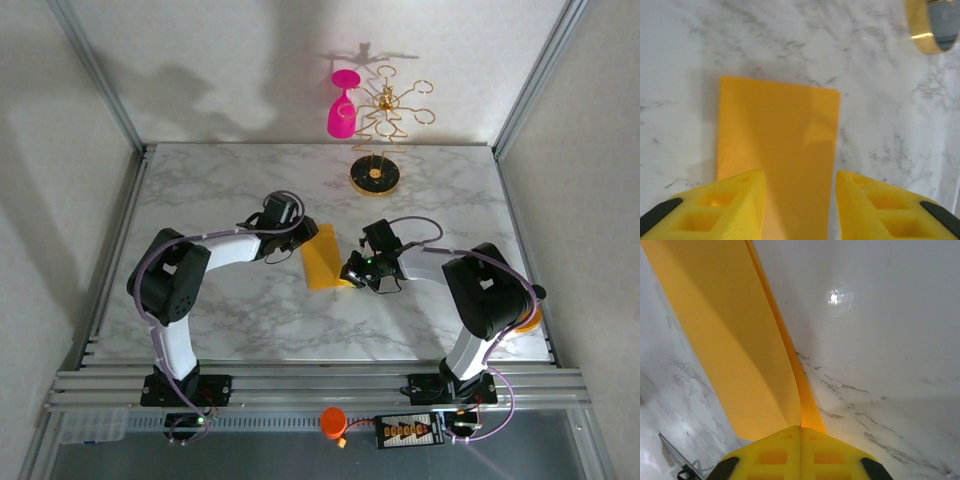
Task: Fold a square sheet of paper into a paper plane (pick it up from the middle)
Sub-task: Fold the triangle a second time at the center of the table.
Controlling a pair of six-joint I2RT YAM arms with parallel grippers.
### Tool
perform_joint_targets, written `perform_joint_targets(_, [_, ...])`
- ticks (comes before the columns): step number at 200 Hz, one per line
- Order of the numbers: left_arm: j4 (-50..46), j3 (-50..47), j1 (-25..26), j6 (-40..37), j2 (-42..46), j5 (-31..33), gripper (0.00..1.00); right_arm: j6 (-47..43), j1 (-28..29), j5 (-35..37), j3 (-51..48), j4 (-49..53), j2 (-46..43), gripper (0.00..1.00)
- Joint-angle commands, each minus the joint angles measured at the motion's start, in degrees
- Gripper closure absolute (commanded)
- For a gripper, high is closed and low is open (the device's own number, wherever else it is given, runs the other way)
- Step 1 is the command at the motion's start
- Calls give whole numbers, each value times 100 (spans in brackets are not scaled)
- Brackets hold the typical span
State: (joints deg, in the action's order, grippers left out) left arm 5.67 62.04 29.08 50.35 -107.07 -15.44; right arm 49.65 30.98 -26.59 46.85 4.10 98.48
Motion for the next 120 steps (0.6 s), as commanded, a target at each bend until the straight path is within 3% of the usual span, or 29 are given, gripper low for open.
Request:
perform_joint_targets(1, [-181,146,-43,-506,-3,-194,62,-196,-42,76,112,188,-204,100])
perform_joint_targets(120, [-252,205,-96,-355,-776,-380,76,-613,67,-241,509,-56,-229,100])
